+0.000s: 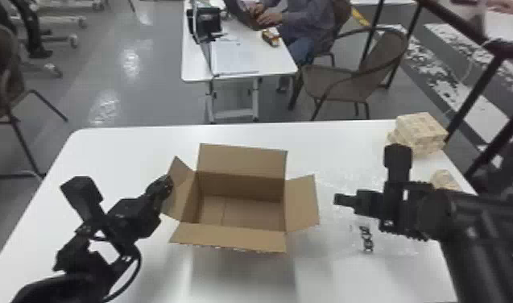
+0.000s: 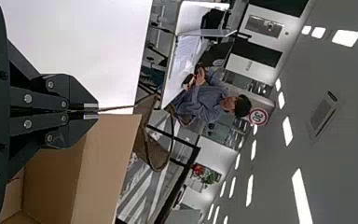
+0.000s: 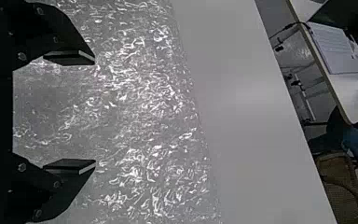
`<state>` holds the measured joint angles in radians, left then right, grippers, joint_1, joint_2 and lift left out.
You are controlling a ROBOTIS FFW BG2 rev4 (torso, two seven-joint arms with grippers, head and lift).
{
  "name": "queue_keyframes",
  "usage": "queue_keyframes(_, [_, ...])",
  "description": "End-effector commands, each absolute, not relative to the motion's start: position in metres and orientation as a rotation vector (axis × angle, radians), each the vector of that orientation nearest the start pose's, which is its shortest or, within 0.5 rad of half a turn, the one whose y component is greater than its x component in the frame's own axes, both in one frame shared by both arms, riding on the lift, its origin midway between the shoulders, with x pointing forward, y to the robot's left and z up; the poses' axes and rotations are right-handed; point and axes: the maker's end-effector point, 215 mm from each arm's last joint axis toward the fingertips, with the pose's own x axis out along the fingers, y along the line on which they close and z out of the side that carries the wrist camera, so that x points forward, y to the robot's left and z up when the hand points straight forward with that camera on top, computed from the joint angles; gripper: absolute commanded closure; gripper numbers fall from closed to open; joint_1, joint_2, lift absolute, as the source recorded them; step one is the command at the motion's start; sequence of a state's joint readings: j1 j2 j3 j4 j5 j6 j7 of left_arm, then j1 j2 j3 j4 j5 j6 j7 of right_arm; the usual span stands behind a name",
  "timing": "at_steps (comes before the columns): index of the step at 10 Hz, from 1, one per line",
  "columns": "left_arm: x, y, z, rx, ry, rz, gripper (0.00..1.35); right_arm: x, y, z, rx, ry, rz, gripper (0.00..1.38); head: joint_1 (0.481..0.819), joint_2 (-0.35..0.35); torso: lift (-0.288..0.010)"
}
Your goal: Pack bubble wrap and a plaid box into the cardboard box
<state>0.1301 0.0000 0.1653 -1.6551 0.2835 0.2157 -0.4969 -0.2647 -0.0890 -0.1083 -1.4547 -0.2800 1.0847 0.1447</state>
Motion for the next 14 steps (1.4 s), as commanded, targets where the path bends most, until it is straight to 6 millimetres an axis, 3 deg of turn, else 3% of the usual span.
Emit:
queue_keyframes(1, [0.534,0.206,-0.397,-0.336,0.159,-0.352,1.19,0.56,-0.227,-0.504,0.299,0.922,0.155,0.51,0.695,-0.017,-0.071])
queue_keyframes(3, [0.535,0.199,-0.395,-0.342,0.158,-0.361,1.19,0.554,-0.23,-0.507,0.287,0.982,0.149,0.57,0.695,-0.02,-0.071])
queue_keyframes(5, [0.537,0.196,-0.394,-0.347,0.158,-0.362,1.19,0.535,-0.238,-0.518,0.266,1.096,0.137,0.61,0.695,-0.03,-0.071])
queue_keyframes(8, [0.537,0.198,-0.393,-0.349,0.155,-0.358,1.19,0.537,-0.257,-0.518,0.196,1.103,0.087,0.58,0.695,-0.053,-0.071])
queue_keyframes(10, [0.537,0.199,-0.392,-0.35,0.153,-0.358,1.19,0.542,-0.254,-0.515,0.199,1.079,0.094,0.84,0.695,-0.06,-0.071])
queue_keyframes(12, [0.538,0.199,-0.391,-0.349,0.151,-0.358,1.19,0.544,-0.255,-0.512,0.197,1.067,0.094,0.93,0.695,-0.057,-0.071])
queue_keyframes(13, [0.538,0.199,-0.39,-0.349,0.15,-0.36,1.19,0.542,-0.256,-0.514,0.196,1.071,0.092,0.92,0.695,-0.056,-0.071])
queue_keyframes(14, [0.538,0.199,-0.39,-0.35,0.149,-0.36,1.19,0.539,-0.258,-0.518,0.192,1.078,0.087,0.82,0.695,-0.058,-0.071])
